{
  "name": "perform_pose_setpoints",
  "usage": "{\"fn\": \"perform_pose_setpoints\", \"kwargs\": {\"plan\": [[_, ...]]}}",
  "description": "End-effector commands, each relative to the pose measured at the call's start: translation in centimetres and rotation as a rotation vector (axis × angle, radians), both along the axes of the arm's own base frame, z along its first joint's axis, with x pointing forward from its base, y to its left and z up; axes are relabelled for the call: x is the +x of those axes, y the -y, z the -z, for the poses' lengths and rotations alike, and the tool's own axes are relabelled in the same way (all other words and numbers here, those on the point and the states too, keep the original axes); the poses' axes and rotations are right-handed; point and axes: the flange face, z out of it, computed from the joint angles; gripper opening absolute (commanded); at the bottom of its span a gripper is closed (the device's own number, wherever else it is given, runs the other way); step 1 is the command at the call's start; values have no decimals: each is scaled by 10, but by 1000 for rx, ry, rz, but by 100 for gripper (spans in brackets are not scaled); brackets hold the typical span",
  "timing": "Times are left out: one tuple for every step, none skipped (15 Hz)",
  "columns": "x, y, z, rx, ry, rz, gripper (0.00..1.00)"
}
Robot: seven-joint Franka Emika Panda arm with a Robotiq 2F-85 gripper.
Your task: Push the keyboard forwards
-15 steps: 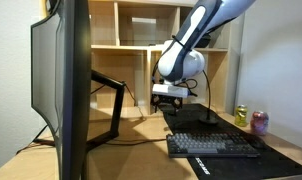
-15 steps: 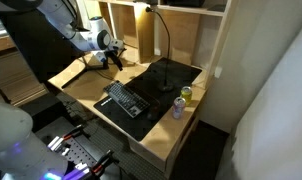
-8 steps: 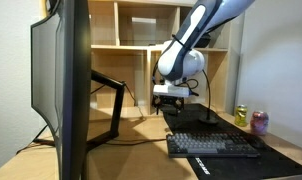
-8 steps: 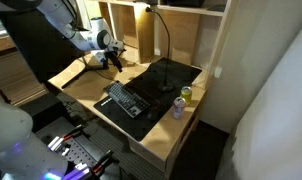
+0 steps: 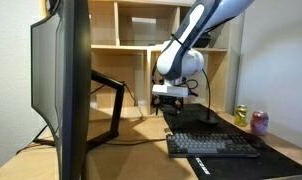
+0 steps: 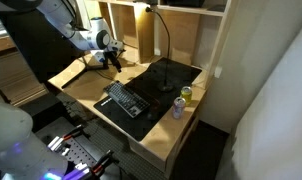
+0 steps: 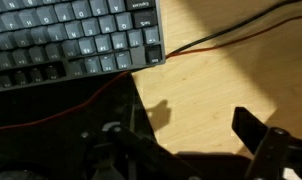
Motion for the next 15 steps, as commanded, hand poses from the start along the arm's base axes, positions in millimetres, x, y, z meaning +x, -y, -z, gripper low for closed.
{"fn": "perform_pose_setpoints", "kwargs": {"plan": [[0, 0, 0, -1, -4, -1, 100], [0, 0, 0, -1, -5, -2, 100], [0, 0, 0, -2, -5, -2, 100], [-1, 0, 0, -2, -6, -2, 100], [-1, 0, 0, -2, -6, -2, 100], [-1, 0, 0, -2, -6, -2, 100], [-1, 0, 0, -2, -6, -2, 100], [-1, 0, 0, -2, -6, -2, 100], [-1, 0, 0, -2, -6, -2, 100], [-1, 0, 0, -2, -6, -2, 100], [0, -4, 25, -38, -38, 17, 100], [-1, -8, 40, -43, -44, 28, 100], [-1, -15, 55, -43, -22, 39, 100], [-3, -21, 64, -40, -25, 36, 100], [-7, -30, 71, -36, -12, 43, 100]]}}
